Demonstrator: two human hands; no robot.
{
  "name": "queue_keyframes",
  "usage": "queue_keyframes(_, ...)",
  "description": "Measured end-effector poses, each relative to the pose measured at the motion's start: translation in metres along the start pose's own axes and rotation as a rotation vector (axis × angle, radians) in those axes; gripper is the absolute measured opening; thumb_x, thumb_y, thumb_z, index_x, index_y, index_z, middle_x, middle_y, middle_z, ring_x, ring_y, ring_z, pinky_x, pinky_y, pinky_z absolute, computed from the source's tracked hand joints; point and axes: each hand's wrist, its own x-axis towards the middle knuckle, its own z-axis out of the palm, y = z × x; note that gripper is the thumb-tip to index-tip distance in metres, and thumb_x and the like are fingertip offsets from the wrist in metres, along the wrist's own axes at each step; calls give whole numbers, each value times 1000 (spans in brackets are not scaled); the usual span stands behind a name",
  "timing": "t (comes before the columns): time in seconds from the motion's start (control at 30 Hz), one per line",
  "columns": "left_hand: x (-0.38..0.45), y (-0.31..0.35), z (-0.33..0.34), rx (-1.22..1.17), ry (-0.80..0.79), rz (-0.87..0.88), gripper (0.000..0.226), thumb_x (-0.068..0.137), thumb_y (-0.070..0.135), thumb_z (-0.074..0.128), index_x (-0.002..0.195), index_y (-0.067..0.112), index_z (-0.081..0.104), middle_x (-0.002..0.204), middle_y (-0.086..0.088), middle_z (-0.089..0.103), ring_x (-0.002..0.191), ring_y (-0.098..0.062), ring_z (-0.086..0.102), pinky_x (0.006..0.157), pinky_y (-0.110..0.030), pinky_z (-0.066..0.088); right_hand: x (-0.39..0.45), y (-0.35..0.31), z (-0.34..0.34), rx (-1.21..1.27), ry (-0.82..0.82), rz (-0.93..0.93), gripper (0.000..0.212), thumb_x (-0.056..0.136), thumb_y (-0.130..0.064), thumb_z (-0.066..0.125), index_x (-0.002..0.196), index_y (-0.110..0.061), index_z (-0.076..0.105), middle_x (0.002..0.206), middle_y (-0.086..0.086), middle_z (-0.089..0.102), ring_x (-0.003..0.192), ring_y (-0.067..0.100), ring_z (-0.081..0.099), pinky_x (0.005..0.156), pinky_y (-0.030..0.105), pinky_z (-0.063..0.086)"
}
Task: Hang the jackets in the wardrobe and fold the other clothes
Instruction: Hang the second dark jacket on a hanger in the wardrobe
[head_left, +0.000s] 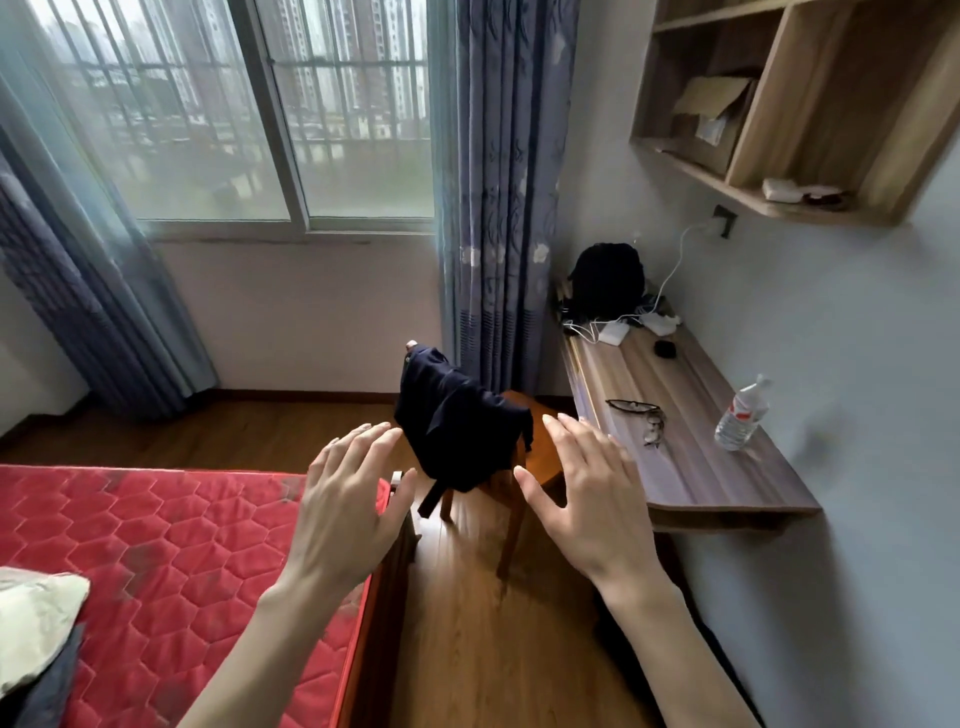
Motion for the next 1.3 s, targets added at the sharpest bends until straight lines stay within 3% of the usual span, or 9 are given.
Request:
queue_keyframes(0.27, 86, -42, 70, 36, -40, -66, 54, 100, 49, 49, 142, 17, 59, 144, 1, 60, 141, -19, 48, 118, -43, 37, 107, 24, 72, 12, -57, -39, 68, 101, -64, 44, 154, -21, 45, 154, 1, 52, 148, 20, 41, 123, 43, 34)
queue_keyframes(0.47, 119, -75, 107, 33, -66, -118, 51, 101, 46, 52, 142, 16, 59, 144, 0, 60, 142, -19, 47, 118, -42, 37, 145, 25, 126, 14, -116, -50, 66, 99, -59, 56, 152, -20, 48, 150, 2, 55, 144, 23, 46, 119, 44, 37)
queue_keyframes(0.77, 173, -142, 188, 17, -160, -201, 47, 102, 39, 60, 142, 16, 59, 144, -1, 60, 141, -20, 48, 117, -41, 37, 201, 42, 214, -42, -231, 1, 70, 96, -58, 58, 153, -19, 47, 152, 3, 54, 144, 23, 46, 117, 43, 41)
queue_keyframes(1.03, 236, -214, 272, -17, -284, -233, 48, 101, 37, 58, 144, 16, 57, 143, -1, 61, 139, -21, 50, 117, -42, 40, 269, 43, 302, -127, -466, 222, 80, 98, -59, 54, 162, -22, 24, 162, 4, 39, 146, 27, 40, 116, 43, 39)
queue_keyframes(1.17, 261, -234, 316, -16, -372, -142, 49, 99, 32, 61, 145, 15, 56, 143, -2, 61, 139, -24, 51, 116, -43, 41, 290, 45, 341, -170, -577, 313, 77, 100, -55, 54, 162, -22, 21, 161, 3, 39, 143, 27, 45, 113, 41, 42)
queue_keyframes(1.3, 282, -256, 357, 61, -493, -4, 62, 91, 25, 71, 149, 11, 53, 149, -11, 58, 142, -32, 50, 115, -49, 44, 298, 51, 372, -179, -608, 357, 59, 103, -45, 55, 156, -24, 38, 153, -1, 48, 134, 25, 52, 104, 36, 47)
